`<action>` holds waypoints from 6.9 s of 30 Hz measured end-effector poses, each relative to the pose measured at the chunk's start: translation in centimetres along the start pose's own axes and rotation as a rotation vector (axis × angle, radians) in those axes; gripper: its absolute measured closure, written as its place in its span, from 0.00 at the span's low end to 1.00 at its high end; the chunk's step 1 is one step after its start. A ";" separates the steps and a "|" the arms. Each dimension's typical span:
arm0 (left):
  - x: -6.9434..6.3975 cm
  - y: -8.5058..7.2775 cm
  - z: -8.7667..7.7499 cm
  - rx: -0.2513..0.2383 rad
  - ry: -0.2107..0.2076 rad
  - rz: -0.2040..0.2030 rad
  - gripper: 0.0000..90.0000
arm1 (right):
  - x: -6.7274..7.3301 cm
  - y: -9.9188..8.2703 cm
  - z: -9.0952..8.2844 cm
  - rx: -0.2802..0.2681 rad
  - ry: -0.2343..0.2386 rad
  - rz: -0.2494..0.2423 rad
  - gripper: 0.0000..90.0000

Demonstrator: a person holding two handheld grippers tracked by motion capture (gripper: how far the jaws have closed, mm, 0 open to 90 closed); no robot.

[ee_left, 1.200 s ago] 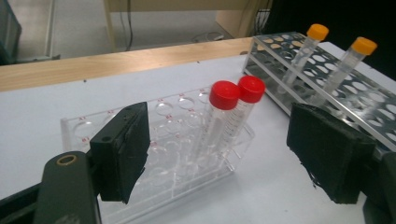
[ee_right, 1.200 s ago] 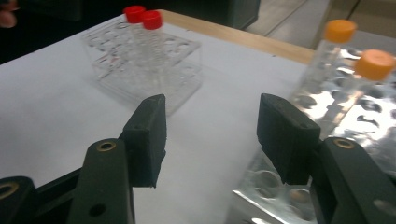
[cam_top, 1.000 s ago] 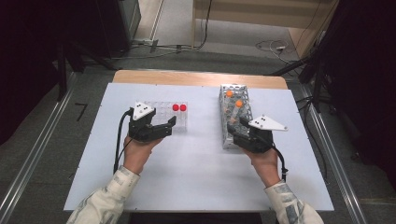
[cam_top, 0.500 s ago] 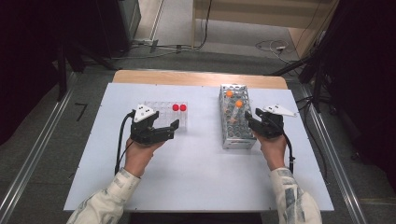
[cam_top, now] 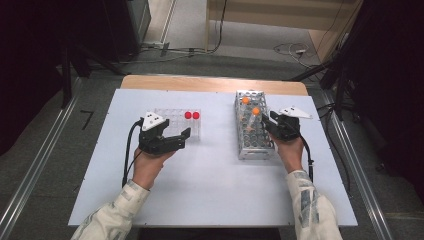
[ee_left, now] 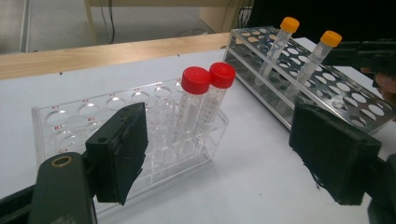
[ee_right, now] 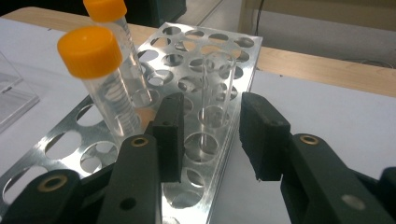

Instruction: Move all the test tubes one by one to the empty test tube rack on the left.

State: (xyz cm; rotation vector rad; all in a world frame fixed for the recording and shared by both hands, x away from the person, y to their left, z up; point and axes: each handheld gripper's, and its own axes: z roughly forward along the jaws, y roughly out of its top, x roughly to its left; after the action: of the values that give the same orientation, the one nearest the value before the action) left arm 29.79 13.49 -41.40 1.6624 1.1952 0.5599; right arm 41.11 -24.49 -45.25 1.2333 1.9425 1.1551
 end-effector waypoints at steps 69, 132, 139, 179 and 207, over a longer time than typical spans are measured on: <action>-0.4 0.0 -0.1 -0.002 0.017 0.009 0.16 | 2.4 2.9 -7.9 -0.120 0.078 0.008 0.82; -5.5 -1.5 0.3 0.070 -0.137 0.208 0.82 | 19.7 -1.4 -3.7 0.033 0.421 -0.231 0.82; -5.6 -1.5 0.2 0.066 -0.133 0.211 0.85 | 19.7 -1.4 -3.7 0.032 0.422 -0.231 0.81; 0.4 2.0 -1.1 0.025 -0.017 0.102 0.86 | 15.5 -1.0 -6.0 0.054 0.418 -0.228 0.29; 3.5 5.8 0.6 0.028 0.084 0.070 0.86 | 14.3 -1.1 -6.3 0.051 0.387 -0.207 0.29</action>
State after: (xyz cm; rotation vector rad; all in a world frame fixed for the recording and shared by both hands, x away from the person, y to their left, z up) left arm 34.33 16.14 -37.06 1.7241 1.2134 0.6653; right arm 29.53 -14.05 -43.38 0.8512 2.3300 1.3135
